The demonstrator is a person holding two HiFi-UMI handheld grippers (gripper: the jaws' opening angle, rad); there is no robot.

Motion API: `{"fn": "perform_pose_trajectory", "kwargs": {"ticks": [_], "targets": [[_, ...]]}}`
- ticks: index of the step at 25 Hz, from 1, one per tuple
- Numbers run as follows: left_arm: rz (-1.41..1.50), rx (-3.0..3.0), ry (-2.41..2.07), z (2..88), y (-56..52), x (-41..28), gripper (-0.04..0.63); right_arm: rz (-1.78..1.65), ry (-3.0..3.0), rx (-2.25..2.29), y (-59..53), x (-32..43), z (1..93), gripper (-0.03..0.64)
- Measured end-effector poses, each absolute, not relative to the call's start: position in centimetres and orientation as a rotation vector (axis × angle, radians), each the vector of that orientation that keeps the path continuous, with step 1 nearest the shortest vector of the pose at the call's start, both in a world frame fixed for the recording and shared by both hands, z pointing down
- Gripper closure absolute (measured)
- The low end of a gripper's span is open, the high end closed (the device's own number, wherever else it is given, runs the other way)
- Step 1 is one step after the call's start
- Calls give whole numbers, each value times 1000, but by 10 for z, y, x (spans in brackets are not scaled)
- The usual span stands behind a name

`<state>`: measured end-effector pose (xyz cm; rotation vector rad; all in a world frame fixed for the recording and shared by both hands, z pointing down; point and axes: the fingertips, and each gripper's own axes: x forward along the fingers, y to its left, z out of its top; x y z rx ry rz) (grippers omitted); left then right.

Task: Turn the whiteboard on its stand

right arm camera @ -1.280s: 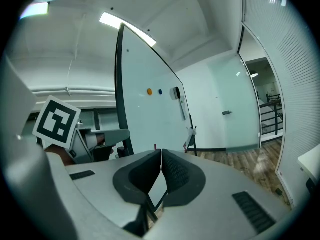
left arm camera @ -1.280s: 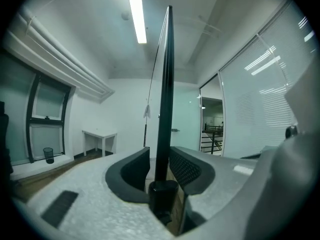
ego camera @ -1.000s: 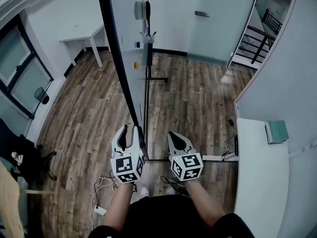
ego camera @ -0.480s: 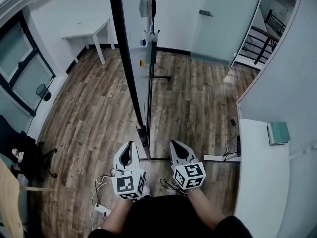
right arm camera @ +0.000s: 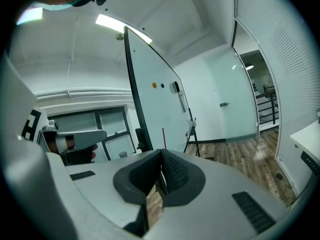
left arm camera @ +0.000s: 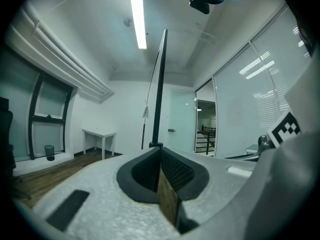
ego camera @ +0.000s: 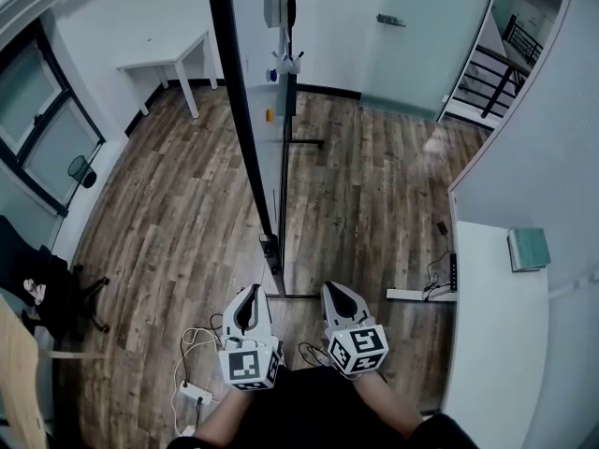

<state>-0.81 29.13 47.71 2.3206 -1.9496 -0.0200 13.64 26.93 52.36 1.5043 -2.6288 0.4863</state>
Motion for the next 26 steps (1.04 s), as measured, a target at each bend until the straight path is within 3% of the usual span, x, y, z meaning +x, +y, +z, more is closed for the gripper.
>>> {"fn": "perform_pose_trajectory", "kwargs": {"ticks": [26], "targets": [[31, 2305, -1946, 495, 292, -9, 572, 484, -2651, 1481, 274, 128, 531, 604]]}}
